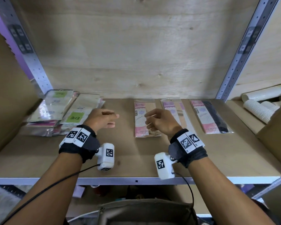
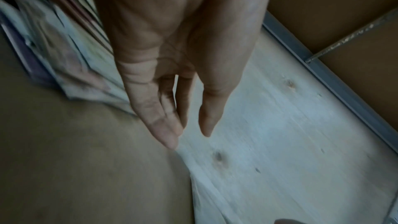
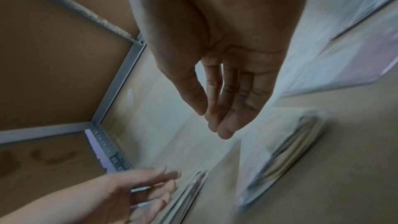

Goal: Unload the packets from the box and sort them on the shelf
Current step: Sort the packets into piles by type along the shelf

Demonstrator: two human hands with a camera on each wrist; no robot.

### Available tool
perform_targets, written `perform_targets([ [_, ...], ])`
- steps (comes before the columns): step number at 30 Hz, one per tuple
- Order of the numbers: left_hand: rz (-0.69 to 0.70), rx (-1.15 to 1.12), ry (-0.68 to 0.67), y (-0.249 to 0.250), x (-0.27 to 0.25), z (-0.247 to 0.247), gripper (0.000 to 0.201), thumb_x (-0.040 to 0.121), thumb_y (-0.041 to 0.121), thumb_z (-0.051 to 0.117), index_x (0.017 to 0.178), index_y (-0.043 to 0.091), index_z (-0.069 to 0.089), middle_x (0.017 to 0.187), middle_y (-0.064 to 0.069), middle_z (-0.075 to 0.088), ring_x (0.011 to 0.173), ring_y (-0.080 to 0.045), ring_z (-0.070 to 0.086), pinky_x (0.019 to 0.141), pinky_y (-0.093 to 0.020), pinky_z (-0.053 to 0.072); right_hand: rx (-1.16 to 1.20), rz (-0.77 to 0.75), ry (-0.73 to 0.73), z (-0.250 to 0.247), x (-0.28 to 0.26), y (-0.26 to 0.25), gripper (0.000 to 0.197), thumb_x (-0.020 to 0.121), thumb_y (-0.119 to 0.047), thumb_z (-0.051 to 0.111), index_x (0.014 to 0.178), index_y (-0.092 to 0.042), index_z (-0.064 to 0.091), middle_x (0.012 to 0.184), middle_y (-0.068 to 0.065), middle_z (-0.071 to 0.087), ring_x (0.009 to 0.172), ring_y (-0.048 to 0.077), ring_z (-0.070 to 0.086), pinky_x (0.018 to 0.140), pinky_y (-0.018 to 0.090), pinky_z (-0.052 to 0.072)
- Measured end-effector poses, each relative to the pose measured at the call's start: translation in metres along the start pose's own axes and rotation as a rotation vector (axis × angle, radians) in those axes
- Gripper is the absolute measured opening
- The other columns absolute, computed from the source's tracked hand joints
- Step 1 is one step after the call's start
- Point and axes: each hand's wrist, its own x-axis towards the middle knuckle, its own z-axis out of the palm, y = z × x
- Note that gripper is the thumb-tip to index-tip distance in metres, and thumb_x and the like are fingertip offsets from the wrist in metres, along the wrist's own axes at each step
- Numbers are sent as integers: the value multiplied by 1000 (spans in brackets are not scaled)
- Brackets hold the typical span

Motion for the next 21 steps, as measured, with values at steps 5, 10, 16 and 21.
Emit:
perform_targets([
  [5, 59, -7, 229, -2, -1, -61, 15, 85, 15, 76, 99, 19, 75, 95, -6, 76, 79, -18, 74, 66, -22, 59, -36, 11, -134, 58, 23, -27, 13, 90, 3, 55, 99, 0, 64, 73, 13, 64, 57, 22, 61, 63, 35, 56],
  [10, 81, -54, 324, -7, -3, -114, 16, 86, 12, 74, 101, 14, 75, 87, -7, 74, 63, -18, 67, 57, -21, 55, 36, 119, -291, 119, 48, -55, 21, 97, -1, 48, 80, -13, 44, 63, 11, 45, 47, 20, 40, 45, 25, 40],
  [16, 67, -63, 347, -17, -8, -152, 20, 88, 10, 70, 108, 6, 72, 81, -11, 71, 63, -19, 62, 64, -31, 57, -76, 194, -288, 196, 82, -66, 48, 87, -46, 68, 98, -2, 54, 82, 19, 57, 65, 32, 61, 70, 38, 54],
  [21, 79, -54, 348, -17, -13, -158, 20, 90, 9, 68, 110, 6, 71, 87, -10, 71, 66, -20, 63, 69, -30, 56, -296, 195, -250, 233, 101, -52, 93, 65, -57, 82, 127, 3, 47, 106, 17, 64, 98, 32, 65, 91, 52, 55],
])
